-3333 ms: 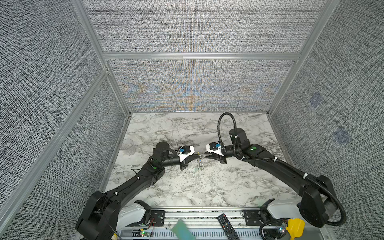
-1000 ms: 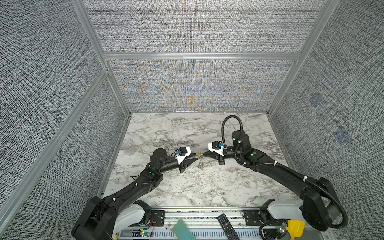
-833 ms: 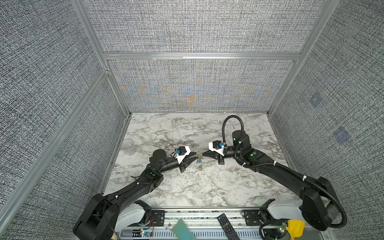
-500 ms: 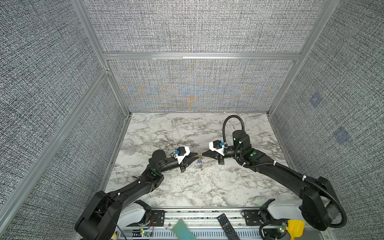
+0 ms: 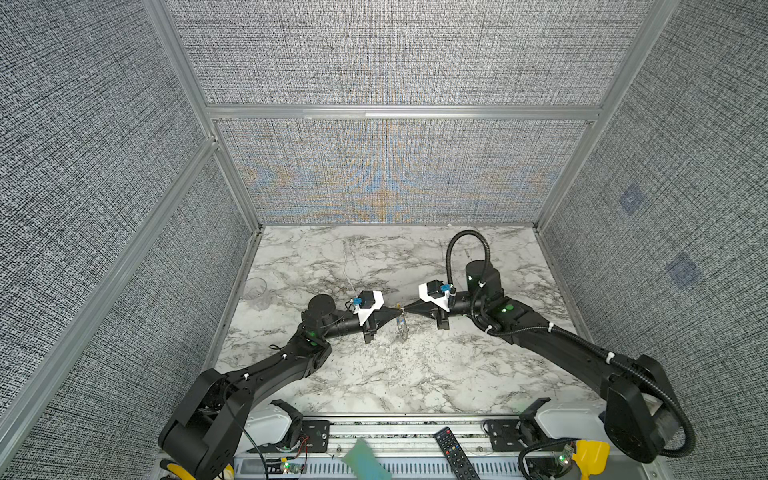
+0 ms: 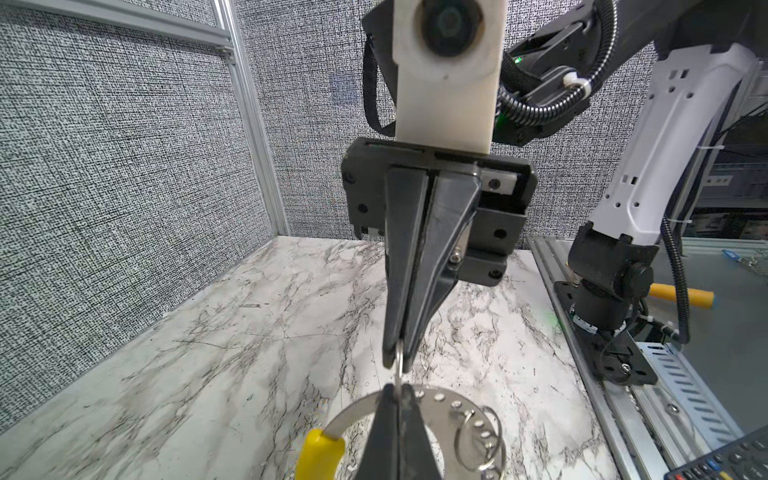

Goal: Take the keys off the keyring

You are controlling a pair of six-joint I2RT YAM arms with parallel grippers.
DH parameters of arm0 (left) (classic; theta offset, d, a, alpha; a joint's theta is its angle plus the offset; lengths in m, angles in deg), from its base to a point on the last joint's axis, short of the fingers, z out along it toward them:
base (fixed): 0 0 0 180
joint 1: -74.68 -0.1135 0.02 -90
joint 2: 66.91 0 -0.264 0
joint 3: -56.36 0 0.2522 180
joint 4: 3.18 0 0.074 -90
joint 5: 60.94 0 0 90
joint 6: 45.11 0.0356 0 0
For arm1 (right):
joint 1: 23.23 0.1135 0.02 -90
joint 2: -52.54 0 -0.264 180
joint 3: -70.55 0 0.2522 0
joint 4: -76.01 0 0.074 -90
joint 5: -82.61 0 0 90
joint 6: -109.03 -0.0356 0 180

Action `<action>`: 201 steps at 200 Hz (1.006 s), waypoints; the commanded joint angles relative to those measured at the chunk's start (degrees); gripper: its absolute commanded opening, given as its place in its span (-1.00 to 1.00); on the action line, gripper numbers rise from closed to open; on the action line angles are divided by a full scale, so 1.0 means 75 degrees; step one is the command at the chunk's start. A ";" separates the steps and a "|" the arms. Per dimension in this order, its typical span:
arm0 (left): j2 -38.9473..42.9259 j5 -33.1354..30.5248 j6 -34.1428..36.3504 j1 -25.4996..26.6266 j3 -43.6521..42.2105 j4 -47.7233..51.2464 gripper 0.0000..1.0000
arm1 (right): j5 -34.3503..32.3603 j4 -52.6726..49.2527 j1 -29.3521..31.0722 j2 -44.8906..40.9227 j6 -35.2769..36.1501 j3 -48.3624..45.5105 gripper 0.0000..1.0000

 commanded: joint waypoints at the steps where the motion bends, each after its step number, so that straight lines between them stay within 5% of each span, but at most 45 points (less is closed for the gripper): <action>1: 0.0060 0.0261 0.0058 0.0009 0.0133 -0.0091 -1.00 | -0.0071 0.0127 0.0012 0.0000 0.0058 -0.0016 -1.00; 19: 0.0135 0.0243 0.0299 0.0003 0.0322 0.0662 -1.00 | -0.0576 0.0395 0.0013 -0.0079 -0.0053 -0.0110 -0.51; 37: 0.0311 0.0074 0.0890 0.0003 0.0684 0.2029 -1.00 | -0.1119 0.0476 0.0012 -0.0380 0.0203 -0.0273 -0.40; 114: 0.0216 -0.0303 0.2616 0.0021 0.2527 0.6543 -1.00 | -0.1448 -0.0796 0.0141 -0.0815 0.1365 -0.0100 -0.43; 201: 0.0010 -0.0382 0.2956 0.0136 0.3059 0.7359 -1.00 | -0.1225 -0.0368 0.0236 -0.0460 0.0766 -0.0143 -0.66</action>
